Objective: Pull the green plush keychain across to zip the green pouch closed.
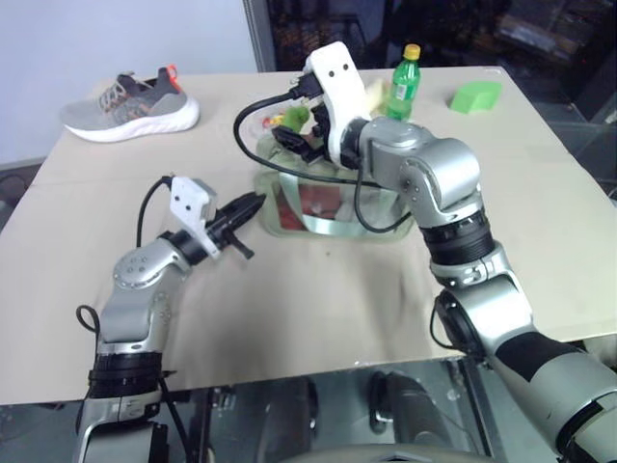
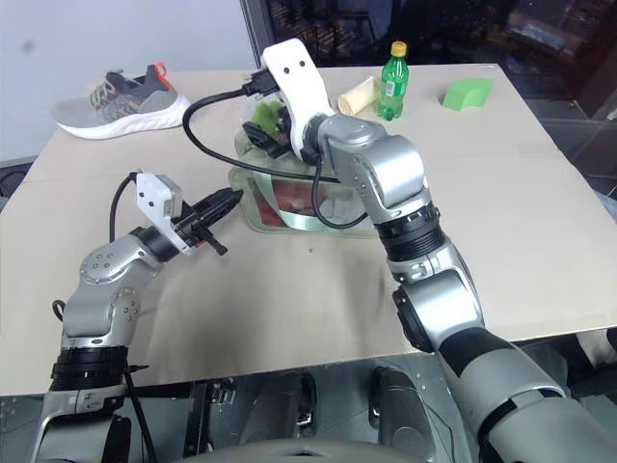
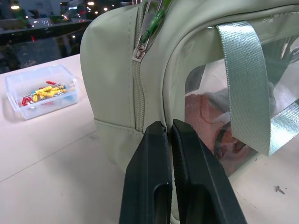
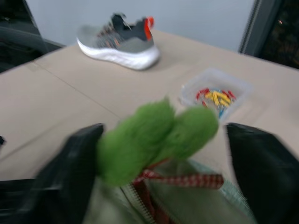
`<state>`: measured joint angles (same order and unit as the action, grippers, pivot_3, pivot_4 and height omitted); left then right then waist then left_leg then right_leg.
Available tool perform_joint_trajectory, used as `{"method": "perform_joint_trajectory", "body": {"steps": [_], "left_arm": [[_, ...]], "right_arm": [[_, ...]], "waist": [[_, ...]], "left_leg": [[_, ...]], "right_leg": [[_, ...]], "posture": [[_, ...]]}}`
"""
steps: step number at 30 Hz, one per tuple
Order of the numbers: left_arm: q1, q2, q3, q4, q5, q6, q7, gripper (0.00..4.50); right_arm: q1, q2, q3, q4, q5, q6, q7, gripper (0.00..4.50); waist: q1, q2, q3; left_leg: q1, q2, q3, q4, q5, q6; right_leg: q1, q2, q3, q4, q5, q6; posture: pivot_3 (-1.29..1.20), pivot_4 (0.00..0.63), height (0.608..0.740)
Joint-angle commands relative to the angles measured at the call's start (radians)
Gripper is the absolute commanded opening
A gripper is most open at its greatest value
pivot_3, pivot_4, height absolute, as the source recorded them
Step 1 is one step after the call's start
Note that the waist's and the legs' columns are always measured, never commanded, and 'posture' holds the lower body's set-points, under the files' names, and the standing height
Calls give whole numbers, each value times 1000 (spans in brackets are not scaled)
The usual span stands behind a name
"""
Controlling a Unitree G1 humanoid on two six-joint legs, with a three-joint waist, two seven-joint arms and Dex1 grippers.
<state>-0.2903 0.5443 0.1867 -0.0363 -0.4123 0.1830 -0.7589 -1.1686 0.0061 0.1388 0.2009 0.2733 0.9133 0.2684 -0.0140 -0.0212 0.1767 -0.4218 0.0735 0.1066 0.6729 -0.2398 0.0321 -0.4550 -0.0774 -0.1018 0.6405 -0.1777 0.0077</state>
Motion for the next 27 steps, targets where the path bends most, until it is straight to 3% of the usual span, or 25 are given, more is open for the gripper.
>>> {"method": "perform_joint_trajectory", "body": {"steps": [1,5,16,27], "left_arm": [[-9,-4,-8,-38,8,-21,3,0],[3,-9,-11,-34,22,-17,17,0],[92,-46,3,-74,59,29,143,0],[113,-83,50,-80,52,56,287,0]], "right_arm": [[-24,8,-24,-22,-3,-40,6,2228],[-12,12,-33,-75,15,-112,39,91],[-18,-56,-34,-96,-98,-302,-5,33],[159,-263,-163,-183,-157,-298,-82,33]], "waist": [[0,0,0],[0,0,0],[-2,0,0],[-2,0,0]], "left_leg": [[0,0,0,0,0,0],[0,0,0,0,0,0],[0,0,-1,0,0,0],[1,0,0,0,0,0]], "right_leg": [[0,0,0,0,0,0],[0,0,0,0,0,0],[0,0,0,0,0,0],[0,-1,0,0,0,1]], "posture": [[0,150,740],[0,150,740],[0,150,740],[0,150,740]]}}
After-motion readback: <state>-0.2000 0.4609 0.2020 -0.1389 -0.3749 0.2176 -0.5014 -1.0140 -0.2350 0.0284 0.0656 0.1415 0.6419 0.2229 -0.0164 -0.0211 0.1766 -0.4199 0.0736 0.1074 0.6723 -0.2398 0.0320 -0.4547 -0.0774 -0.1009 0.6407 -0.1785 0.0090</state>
